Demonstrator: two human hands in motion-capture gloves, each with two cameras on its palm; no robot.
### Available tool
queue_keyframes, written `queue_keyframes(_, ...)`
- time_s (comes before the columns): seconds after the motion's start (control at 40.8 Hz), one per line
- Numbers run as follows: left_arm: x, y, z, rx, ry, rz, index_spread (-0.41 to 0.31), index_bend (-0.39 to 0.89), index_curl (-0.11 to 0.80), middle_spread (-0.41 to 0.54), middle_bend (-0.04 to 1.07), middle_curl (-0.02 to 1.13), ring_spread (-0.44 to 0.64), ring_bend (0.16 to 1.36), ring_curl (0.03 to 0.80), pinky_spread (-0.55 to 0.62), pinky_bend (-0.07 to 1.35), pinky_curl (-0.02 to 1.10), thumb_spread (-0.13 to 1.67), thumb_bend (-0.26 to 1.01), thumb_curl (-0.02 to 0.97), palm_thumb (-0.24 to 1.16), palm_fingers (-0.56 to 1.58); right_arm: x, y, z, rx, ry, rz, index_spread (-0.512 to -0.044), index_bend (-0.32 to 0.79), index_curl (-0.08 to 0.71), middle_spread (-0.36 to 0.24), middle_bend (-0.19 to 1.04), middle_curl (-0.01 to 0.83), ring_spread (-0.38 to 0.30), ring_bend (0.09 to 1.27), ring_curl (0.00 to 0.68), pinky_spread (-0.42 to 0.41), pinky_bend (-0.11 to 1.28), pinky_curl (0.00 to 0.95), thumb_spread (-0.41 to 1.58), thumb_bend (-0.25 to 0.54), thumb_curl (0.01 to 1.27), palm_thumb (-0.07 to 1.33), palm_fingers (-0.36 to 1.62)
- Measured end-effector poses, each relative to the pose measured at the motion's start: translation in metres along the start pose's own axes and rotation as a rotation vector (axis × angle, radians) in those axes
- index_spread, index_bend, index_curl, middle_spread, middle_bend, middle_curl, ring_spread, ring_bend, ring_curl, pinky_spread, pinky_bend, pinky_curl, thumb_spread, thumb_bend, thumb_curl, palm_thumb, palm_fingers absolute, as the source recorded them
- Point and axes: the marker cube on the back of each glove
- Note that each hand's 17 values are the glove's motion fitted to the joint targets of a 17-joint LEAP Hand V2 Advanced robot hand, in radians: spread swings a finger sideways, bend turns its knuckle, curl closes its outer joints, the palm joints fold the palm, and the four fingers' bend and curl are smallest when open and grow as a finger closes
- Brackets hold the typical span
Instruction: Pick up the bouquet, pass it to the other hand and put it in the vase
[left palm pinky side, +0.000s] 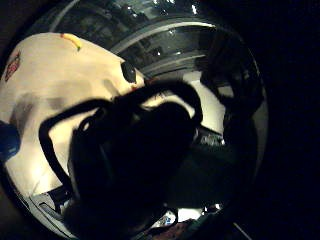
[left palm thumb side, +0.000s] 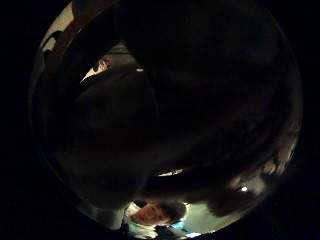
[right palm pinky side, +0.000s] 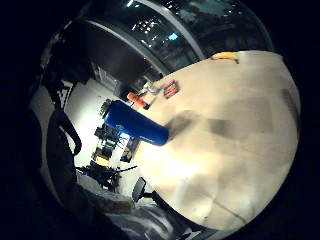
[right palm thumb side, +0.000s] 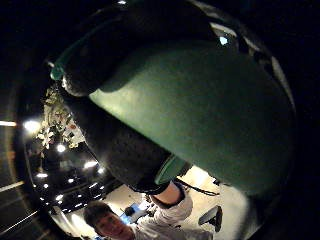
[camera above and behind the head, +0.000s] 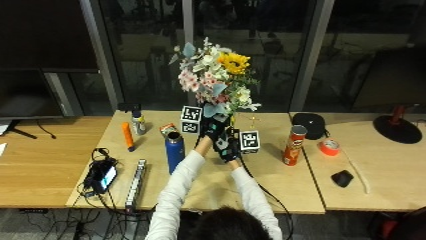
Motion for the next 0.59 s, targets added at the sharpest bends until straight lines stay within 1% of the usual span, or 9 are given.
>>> queue_keyframes(0.098,0.005,-0.001,-0.01,0.123,-0.056,0.048,-0.191,0.42,0.371,-0.161,0.69,0.52,-0.24,0.76,0.41,-0.21,0.48,0.42,0.48,0.03,0.552,0.87,1.42,0.002,0.004,0.011,-0.085,-0.02,0.029,-0.228,0.27,0.591,-0.162,0.89,0.658,-0.18,1.12,0.603,-0.217,0.85,0.562,0.8,-0.036,0.64,1.02,1.27)
queue_keyframes(0.221,0.025,0.001,-0.035,0.171,-0.062,0.081,-0.268,0.5,0.421,-0.241,0.74,0.54,-0.31,0.82,0.443,-0.3,0.54,0.45,0.41,-0.01,0.592,0.87,1.47,0.01,0.003,0.012,-0.233,0.092,-0.135,-0.246,0.11,0.548,-0.166,0.73,0.601,-0.194,1.02,0.557,-0.267,0.85,0.531,0.67,-0.062,0.65,0.95,1.12)
queue_keyframes(0.294,0.041,0.003,-0.054,0.206,-0.058,0.118,-0.295,0.52,0.444,-0.27,0.76,0.56,-0.33,0.85,0.458,-0.32,0.57,0.46,0.38,-0.02,0.614,0.88,1.45,0.019,0.0,0.006,-0.272,0.096,-0.288,-0.254,0.05,0.491,-0.159,0.63,0.566,-0.198,0.93,0.525,-0.28,0.88,0.518,0.71,-0.07,0.63,0.88,1.05)
queue_keyframes(0.319,0.046,0.003,-0.06,0.222,-0.057,0.128,-0.302,0.53,0.451,-0.278,0.77,0.56,-0.34,0.85,0.462,-0.33,0.58,0.47,0.38,-0.02,0.622,0.88,1.45,0.022,0.0,0.003,-0.271,0.108,-0.278,-0.255,0.04,0.473,-0.154,0.6,0.553,-0.197,0.91,0.514,-0.281,0.88,0.509,0.76,-0.077,0.61,0.83,1.04)
queue_keyframes(0.368,0.054,0.001,-0.071,0.254,-0.055,0.139,-0.314,0.54,0.463,-0.291,0.78,0.56,-0.35,0.86,0.47,-0.34,0.59,0.47,0.36,-0.02,0.635,0.88,1.43,0.03,0.003,-0.005,-0.255,0.175,-0.144,-0.264,0.01,0.435,-0.15,0.56,0.536,-0.188,0.87,0.498,-0.275,0.86,0.498,0.86,-0.143,0.55,0.64,0.96)
queue_keyframes(0.392,0.058,0.001,-0.077,0.27,-0.054,0.142,-0.321,0.54,0.47,-0.296,0.79,0.57,-0.35,0.87,0.473,-0.35,0.6,0.48,0.35,-0.02,0.641,0.88,1.43,0.034,0.004,-0.009,-0.244,0.22,-0.068,-0.268,0.0,0.423,-0.139,0.55,0.531,-0.176,0.86,0.496,-0.241,0.82,0.487,0.89,-0.191,0.51,0.5,0.9)
queue_keyframes(0.466,0.07,-0.001,-0.094,0.306,-0.059,0.16,-0.334,0.56,0.486,-0.309,0.8,0.57,-0.36,0.88,0.48,-0.36,0.62,0.48,0.34,-0.02,0.66,0.89,1.41,0.048,0.003,-0.019,-0.231,0.287,0.047,-0.275,0.0,0.381,-0.124,0.51,0.511,-0.164,0.84,0.481,-0.192,0.78,0.476,0.95,-0.133,0.46,0.37,0.83)
queue_keyframes(0.564,0.085,-0.002,-0.117,0.349,-0.097,0.201,-0.345,0.57,0.503,-0.321,0.81,0.58,-0.37,0.89,0.488,-0.36,0.63,0.49,0.32,-0.02,0.682,0.89,1.4,0.05,-0.004,-0.024,-0.234,0.205,0.028,-0.302,0.02,0.334,-0.1,0.43,0.477,-0.152,0.75,0.448,-0.089,0.69,0.448,1.0,-0.079,0.42,0.29,0.51)
queue_keyframes(0.588,0.088,-0.002,-0.123,0.36,-0.111,0.21,-0.347,0.57,0.507,-0.323,0.82,0.58,-0.37,0.89,0.49,-0.36,0.63,0.49,0.32,-0.02,0.686,0.89,1.4,0.043,-0.004,-0.024,-0.225,0.188,0.049,-0.304,0.04,0.335,-0.096,0.43,0.481,-0.146,0.75,0.456,-0.074,0.69,0.457,1.0,-0.071,0.41,0.28,0.49)
